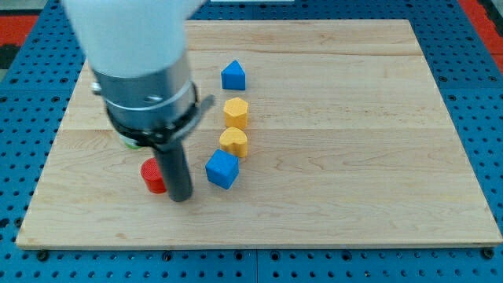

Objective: Place the blue cube to the bottom right of the yellow heart

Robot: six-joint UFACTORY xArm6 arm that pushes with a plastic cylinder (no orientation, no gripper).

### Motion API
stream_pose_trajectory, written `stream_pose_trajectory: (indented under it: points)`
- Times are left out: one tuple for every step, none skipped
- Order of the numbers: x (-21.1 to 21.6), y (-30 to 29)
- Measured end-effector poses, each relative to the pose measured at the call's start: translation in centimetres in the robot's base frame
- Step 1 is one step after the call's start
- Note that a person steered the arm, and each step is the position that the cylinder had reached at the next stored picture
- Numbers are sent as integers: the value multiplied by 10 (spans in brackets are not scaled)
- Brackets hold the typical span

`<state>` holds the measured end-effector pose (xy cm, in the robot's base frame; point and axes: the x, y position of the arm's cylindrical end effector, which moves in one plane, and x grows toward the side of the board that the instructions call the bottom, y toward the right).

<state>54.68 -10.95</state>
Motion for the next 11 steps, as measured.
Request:
stream_pose_trajectory:
  points:
    - [-2,-23]
    - [-14,-10]
    - [-28,26]
    - [-29,65]
    - [-25,71]
    - [20,72]
    - [12,142]
    - [-13,183]
    - [-23,181]
    - [-23,150]
    - [-20,130]
